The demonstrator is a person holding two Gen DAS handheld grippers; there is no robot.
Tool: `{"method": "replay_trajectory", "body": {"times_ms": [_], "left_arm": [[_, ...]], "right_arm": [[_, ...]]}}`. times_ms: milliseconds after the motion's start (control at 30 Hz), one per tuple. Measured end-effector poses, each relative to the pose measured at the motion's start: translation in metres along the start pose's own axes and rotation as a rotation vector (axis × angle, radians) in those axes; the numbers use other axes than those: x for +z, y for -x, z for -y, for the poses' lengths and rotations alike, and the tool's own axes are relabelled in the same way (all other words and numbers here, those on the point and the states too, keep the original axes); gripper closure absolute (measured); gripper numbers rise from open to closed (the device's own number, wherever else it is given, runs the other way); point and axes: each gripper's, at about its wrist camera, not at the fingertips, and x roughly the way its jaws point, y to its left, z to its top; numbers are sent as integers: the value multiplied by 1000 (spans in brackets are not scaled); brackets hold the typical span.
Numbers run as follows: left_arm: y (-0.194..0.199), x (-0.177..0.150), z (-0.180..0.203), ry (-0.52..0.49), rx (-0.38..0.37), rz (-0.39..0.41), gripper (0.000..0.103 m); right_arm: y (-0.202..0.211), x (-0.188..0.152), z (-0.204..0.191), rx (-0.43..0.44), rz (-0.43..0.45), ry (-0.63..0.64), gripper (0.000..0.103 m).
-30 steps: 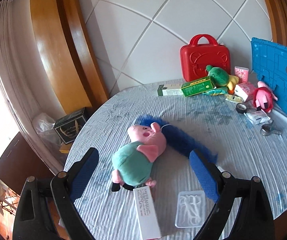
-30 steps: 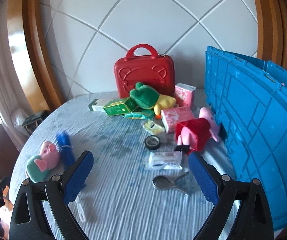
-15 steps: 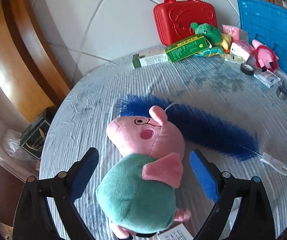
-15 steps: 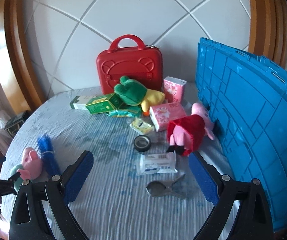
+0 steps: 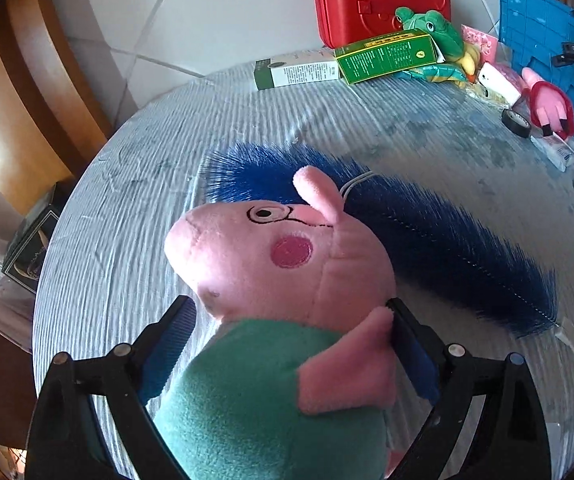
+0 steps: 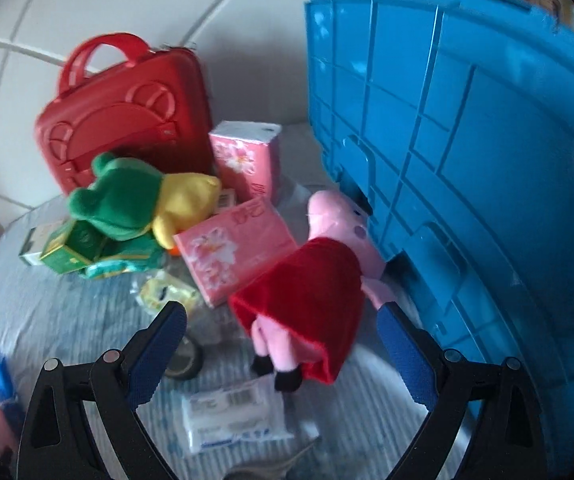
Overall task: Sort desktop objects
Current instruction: 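Grasp the green-shirted plush pig with left gripper while right gripper grasps the red-dressed plush pig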
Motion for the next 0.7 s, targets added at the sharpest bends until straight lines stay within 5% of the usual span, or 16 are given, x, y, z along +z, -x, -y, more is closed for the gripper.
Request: {"method": "replay_trajectory", "body": {"times_ms": [167,333,533,700], "left_arm": [[-10,-3,-1,2,-30,-52,6],[-25,-11,-1,-61,24,-134,5],[-32,-14,-31,70,-58,-166,5],[-32,-18,-33,81,-73,-154,5]], "right_arm": [[-70,16,13,-69,-112,-87,6],[-113,15,21,-132,-194,-94,2],[-138,6,21,-182,-230,-55,0],[-138,-3,19,-181,-239,7,2]]}}
